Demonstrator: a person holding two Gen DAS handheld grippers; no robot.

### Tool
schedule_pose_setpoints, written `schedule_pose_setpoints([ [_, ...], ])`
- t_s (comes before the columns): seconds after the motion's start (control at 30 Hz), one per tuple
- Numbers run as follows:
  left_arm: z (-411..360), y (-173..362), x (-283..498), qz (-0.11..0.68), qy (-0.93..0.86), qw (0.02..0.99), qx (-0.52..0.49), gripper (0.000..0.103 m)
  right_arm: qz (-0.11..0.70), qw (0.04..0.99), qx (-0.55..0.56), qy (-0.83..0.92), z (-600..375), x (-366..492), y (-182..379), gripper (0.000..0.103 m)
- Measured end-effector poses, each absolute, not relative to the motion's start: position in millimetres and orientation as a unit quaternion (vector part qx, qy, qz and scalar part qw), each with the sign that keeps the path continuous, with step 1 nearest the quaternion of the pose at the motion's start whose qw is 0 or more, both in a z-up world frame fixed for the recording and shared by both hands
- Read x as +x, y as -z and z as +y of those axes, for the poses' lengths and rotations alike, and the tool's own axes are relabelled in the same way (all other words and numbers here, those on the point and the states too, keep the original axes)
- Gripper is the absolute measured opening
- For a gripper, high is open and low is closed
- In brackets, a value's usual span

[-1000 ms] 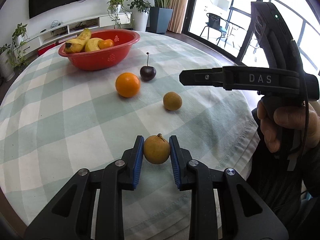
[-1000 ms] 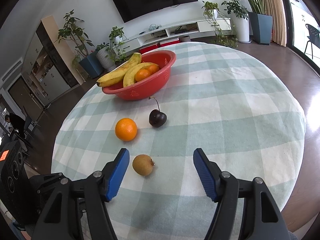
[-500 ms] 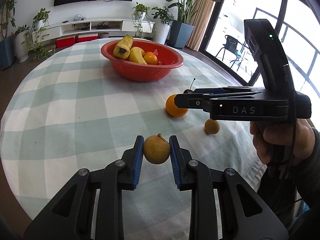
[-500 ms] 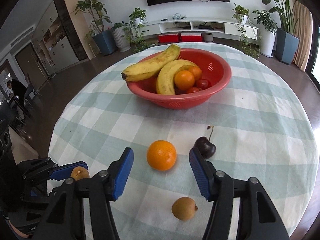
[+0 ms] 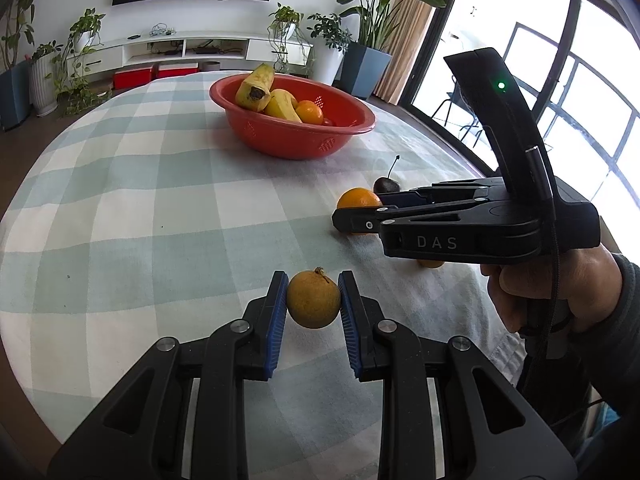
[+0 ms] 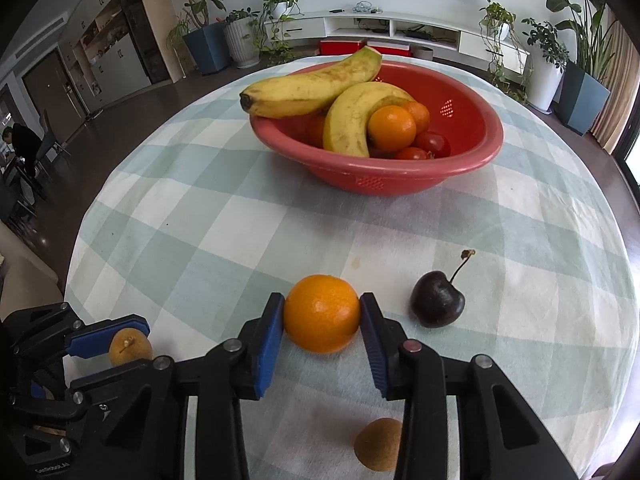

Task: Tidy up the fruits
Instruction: 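Lift the kiwi with the left tool while the right tool grasps the orange, then carry the kiwi with the left tool while the right tool carries the orange over the bowl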

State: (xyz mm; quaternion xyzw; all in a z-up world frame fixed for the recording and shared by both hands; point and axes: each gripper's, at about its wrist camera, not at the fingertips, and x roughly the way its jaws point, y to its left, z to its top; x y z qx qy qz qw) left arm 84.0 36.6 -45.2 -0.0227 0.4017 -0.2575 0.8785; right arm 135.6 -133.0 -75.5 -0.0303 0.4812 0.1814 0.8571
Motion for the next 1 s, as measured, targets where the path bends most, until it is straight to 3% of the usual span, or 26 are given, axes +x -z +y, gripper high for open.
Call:
schedule_pose_setpoints([
  [0.47,20,17,94,0.382,0.270,0.884,-0.008,0.024,0.423,0.885,0.051,-0.188,-182,116,32,0.041],
  [0.7,-12,-42,142,0.333,0.280,0.899,0.045,0.024,0.376,0.906,0.092,-0.173,-221,143,-21,0.041],
  [1.0,-54,-50,226,0.343,0.267,0.896,0.092,0.024,0.358,0.908,0.117,-0.185,-222,212,-46,0.041],
])
